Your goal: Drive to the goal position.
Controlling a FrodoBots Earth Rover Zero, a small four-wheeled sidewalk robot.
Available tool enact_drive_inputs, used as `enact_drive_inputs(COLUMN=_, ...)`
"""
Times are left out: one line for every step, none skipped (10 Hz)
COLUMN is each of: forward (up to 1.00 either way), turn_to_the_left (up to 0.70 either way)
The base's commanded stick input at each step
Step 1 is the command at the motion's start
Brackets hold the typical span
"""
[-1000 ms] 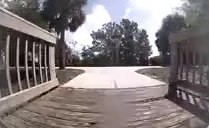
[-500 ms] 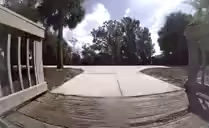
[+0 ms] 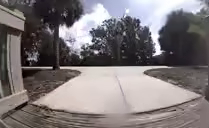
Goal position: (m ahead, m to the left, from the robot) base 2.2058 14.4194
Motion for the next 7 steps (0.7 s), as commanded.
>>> enact_drive_inputs(forward=0.85, turn_to_the_left=0.00)
enact_drive_inputs(forward=0.85, turn_to_the_left=0.00)
enact_drive_inputs(forward=0.85, turn_to_the_left=0.00)
enact_drive_inputs(forward=0.85, turn_to_the_left=0.00)
enact_drive_inputs(forward=0.85, turn_to_the_left=0.00)
enact_drive_inputs(forward=0.85, turn_to_the_left=0.00)
enact_drive_inputs(forward=0.85, turn_to_the_left=0.00)
